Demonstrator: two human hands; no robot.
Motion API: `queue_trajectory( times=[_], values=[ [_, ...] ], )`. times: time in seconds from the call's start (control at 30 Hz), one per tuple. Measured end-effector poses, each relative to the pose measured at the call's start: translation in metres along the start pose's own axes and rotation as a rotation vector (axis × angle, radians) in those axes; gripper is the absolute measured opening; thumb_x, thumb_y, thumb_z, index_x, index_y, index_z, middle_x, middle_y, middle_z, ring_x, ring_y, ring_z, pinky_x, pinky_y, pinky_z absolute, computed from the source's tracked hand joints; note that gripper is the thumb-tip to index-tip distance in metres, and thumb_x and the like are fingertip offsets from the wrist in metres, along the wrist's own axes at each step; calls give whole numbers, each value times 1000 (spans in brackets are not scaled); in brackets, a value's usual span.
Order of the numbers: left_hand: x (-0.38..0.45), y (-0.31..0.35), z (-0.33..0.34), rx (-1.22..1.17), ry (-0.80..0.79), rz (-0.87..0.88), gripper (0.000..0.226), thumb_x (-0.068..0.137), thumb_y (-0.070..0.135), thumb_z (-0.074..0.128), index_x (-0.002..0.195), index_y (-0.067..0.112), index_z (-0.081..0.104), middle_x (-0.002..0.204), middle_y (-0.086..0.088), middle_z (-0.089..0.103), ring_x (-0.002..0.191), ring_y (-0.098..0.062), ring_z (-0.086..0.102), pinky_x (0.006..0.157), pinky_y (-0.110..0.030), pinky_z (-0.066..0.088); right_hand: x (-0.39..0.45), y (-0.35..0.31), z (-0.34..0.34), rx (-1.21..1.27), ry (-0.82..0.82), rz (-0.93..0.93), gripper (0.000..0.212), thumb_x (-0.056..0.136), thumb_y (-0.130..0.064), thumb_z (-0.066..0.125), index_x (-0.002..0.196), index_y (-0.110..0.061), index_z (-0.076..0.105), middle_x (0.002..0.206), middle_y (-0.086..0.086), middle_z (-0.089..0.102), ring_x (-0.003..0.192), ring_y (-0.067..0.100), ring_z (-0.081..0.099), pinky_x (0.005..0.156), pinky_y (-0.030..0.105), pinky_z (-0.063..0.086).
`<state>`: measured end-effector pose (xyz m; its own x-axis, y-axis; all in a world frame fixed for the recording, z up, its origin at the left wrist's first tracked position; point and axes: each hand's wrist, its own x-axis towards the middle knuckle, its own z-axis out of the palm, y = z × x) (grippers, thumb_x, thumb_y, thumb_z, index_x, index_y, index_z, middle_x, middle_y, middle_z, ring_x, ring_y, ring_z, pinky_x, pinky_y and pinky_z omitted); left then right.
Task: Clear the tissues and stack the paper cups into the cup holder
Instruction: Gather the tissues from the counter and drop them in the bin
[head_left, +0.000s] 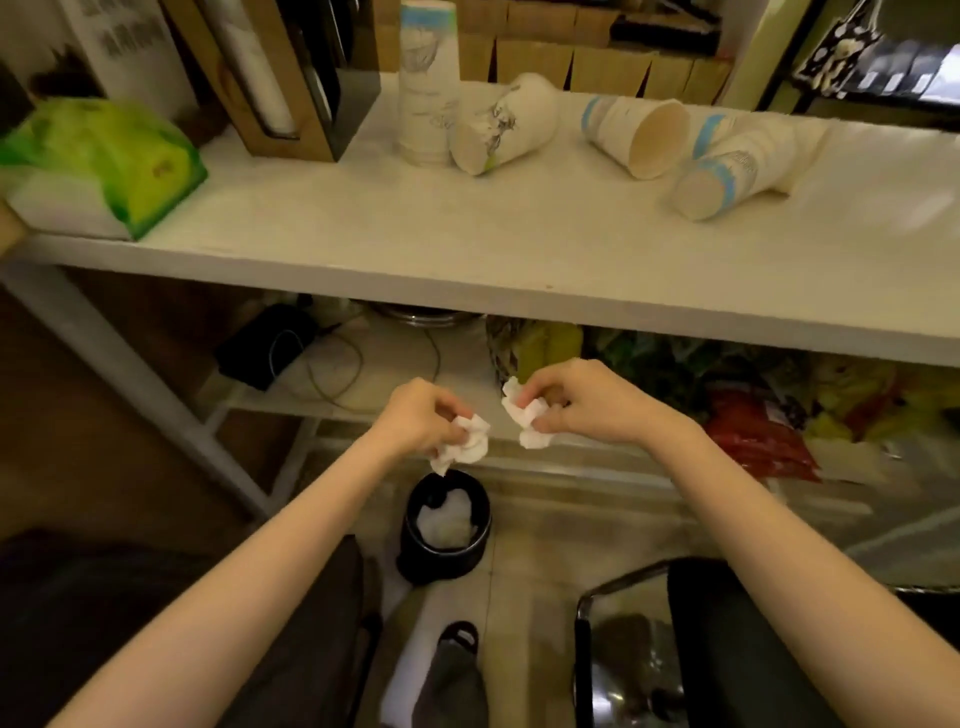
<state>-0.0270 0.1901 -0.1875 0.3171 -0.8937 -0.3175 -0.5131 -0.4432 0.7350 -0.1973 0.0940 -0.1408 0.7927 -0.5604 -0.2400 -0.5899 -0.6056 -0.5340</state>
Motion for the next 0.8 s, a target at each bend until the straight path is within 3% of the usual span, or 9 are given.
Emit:
queue_trajectory(
  times=[0.13,0.23,0.33,0.4,0.63,0.8],
  values=[
    [24,-51,35,-106,51,-143,32,75,5,69,106,2,65,89,-12,60,65,-15,56,42,-14,48,33,45,68,119,29,105,29,78,-13,68,107,-14,66,115,6,65,94,16,58,80,27,46],
    [50,-97,69,-131,104,-179,31,75,5,69,106,1,65,105,-21,67,91,-26,63,70,-24,46,59,82,129,183,42,151,30,78,-11,68,108,-11,66,117,8,66,96,19,60,82,29,46],
    [83,-151,107,-86,120,-217,28,77,12,68,104,7,68,110,-14,69,103,-24,63,81,-22,41,89,122,194,166,66,186,28,80,-13,66,108,-13,67,112,10,69,99,26,63,83,38,49],
    [106,-193,138,-79,142,-236,26,78,13,67,104,10,68,109,-14,70,103,-25,63,87,-28,46,112,152,242,186,58,193,27,81,-10,64,107,-10,67,111,13,69,101,29,62,82,37,47],
    [188,-340,249,-103,180,-311,20,81,9,61,100,13,69,105,-15,70,96,-31,64,80,-38,52,198,256,393,151,3,280,29,86,-13,57,114,-10,62,127,16,57,113,30,56,85,26,41],
    [234,-396,299,-84,245,-315,23,86,9,54,106,9,66,102,-22,69,93,-36,63,80,-42,52,240,303,467,151,-47,260,30,92,-11,48,119,-7,58,129,15,53,111,30,56,88,26,43]
  ],
)
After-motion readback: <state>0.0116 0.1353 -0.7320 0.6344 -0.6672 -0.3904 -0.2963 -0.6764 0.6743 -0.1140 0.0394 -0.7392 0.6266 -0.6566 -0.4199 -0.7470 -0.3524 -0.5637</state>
